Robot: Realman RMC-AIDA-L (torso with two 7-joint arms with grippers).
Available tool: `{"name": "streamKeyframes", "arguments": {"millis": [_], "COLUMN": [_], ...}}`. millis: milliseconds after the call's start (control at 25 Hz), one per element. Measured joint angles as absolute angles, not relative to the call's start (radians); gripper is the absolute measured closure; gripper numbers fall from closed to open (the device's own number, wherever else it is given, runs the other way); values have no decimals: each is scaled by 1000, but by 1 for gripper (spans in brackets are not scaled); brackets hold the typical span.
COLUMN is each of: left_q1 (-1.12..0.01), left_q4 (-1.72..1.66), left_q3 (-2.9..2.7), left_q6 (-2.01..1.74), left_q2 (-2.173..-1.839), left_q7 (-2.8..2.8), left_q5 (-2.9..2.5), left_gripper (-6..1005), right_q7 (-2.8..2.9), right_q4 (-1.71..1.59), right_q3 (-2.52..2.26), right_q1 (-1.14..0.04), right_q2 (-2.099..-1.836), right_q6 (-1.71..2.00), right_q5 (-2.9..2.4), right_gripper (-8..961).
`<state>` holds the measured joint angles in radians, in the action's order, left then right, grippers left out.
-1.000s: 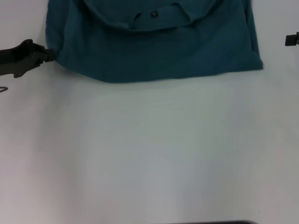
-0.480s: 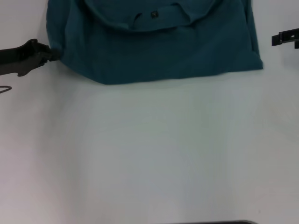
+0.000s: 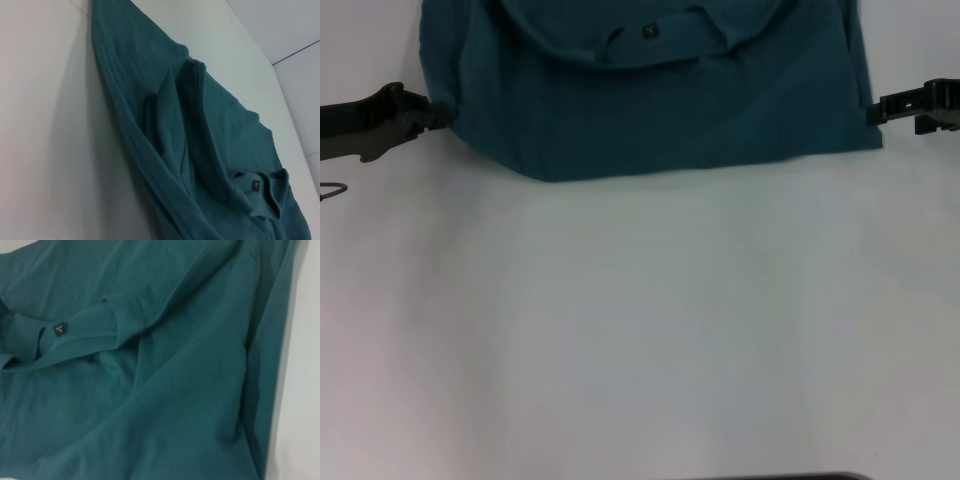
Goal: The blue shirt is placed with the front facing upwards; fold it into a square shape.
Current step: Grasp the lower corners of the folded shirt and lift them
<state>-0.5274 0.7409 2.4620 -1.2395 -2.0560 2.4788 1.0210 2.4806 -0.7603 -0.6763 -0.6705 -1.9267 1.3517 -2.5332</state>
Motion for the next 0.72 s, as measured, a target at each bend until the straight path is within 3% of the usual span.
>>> {"name": "streamKeyframes", "arguments": {"millis": [400, 720], "left_q1": [-527, -525], "left_q4": [741, 742], "left_q3": [2462, 2468], "left_q6": [-1240, -1240], "left_q2": [-2060, -2060], "left_q7": [2472, 2462], "left_q5": [1023, 1027], "left_gripper": [971, 972], "right_q7": [2453, 2453], "right_q4": [-734, -681], "right_q3": [-689, -689], "right_q1": [-669, -690], "right_q2": [-1962, -1966], "right_q6": [1244, 1206], "right_q5": [-2530, -2531], "right_gripper": [28, 28]}}
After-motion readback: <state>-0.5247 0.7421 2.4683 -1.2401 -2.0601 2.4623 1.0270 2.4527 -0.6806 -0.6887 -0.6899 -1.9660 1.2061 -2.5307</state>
